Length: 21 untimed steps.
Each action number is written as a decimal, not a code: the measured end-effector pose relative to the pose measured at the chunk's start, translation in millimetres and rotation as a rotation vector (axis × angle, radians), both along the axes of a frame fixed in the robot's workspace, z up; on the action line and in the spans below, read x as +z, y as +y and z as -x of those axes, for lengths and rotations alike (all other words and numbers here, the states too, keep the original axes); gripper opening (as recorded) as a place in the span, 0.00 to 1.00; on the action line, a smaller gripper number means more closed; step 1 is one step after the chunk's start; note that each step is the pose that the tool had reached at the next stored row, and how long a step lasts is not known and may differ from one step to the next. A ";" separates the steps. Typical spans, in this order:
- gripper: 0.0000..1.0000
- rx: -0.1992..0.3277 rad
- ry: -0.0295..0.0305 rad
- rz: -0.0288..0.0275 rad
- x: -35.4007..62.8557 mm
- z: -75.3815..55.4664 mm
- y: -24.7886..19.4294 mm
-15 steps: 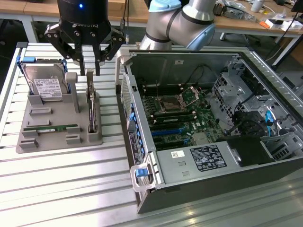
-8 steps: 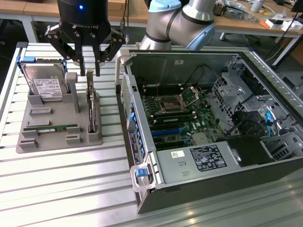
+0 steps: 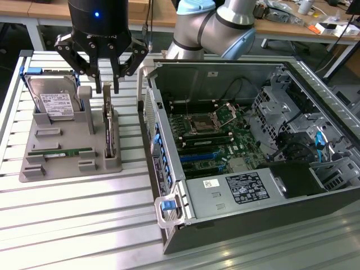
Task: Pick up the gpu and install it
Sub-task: 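Pick up the gpu and move the gpu toward the slot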
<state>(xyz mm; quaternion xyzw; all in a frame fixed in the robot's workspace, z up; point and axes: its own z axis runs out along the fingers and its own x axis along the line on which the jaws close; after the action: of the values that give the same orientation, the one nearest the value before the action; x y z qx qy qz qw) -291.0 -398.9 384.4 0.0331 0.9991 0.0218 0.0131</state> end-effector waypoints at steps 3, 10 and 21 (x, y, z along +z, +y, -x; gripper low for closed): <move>0.36 0.000 0.0000 0.0000 -2.4 0.0 0.0; 0.36 0.000 0.0000 0.0000 -6.6 0.0 0.0; 0.36 0.000 0.0000 0.0000 -11.7 0.1 0.0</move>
<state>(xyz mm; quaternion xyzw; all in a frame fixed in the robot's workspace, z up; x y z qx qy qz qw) -291.1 -398.9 372.7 0.0331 0.9991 0.0218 0.0131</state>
